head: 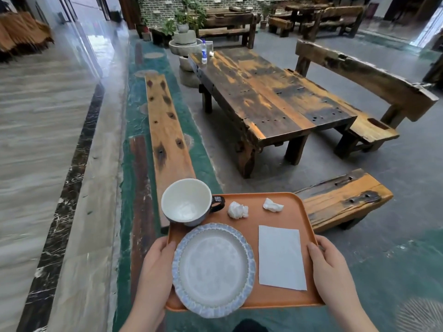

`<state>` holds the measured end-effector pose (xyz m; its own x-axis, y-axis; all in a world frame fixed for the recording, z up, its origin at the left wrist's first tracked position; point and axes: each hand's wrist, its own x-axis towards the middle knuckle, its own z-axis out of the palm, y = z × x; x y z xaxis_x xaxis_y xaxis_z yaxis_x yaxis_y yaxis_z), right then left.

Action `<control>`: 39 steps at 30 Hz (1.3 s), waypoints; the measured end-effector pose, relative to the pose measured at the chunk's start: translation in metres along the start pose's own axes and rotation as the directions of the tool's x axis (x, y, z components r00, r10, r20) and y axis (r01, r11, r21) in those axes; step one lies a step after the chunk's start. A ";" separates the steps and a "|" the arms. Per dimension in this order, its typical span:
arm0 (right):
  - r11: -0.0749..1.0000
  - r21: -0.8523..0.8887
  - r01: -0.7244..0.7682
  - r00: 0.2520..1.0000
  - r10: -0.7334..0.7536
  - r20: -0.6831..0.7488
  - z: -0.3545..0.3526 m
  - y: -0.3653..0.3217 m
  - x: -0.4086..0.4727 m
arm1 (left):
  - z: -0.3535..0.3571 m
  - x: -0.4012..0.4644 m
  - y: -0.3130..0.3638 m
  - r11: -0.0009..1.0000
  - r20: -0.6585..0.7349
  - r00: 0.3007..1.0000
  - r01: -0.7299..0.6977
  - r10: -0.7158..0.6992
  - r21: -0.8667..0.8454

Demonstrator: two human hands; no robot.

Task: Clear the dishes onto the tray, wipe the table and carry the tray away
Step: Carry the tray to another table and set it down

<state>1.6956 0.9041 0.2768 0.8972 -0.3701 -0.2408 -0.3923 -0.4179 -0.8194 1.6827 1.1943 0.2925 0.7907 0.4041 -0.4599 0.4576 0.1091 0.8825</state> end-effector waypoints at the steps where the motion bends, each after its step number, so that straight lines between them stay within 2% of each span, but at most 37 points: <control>1: 1.000 -0.005 -0.003 1.000 0.003 -0.003 0.006 -0.007 0.017 | 0.008 0.017 0.005 1.000 0.004 1.000 0.009 -0.009 0.008; 7: 0.997 0.040 0.066 0.998 -0.067 0.017 0.034 -0.047 0.138 | 0.064 0.122 0.048 1.000 -0.002 1.000 0.006 -0.006 0.003; 10: 0.998 0.037 0.059 0.998 -0.060 0.027 0.048 -0.062 0.219 | 0.107 0.186 0.078 1.000 -0.008 1.000 -0.016 0.016 0.026; 19: 0.998 0.043 0.046 0.998 -0.048 0.036 0.060 -0.125 0.389 | 0.212 0.310 0.168 1.000 -0.024 1.000 -0.016 0.016 0.019; 28: 1.000 0.023 0.014 1.000 -0.014 0.011 0.075 -0.166 0.510 | 0.279 0.412 0.224 0.995 -0.003 0.999 -0.039 0.039 0.087; 39: 0.998 -0.051 -0.038 0.998 0.035 -0.047 0.130 -0.234 0.652 | 0.331 0.575 0.296 0.992 0.048 0.999 0.007 -0.013 0.126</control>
<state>2.3985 0.8684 0.2440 0.8724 -0.4229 -0.2451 -0.4356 -0.4455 -0.7822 2.4074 1.1586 0.2568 0.8031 0.3588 -0.4757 0.5106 -0.0031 0.8598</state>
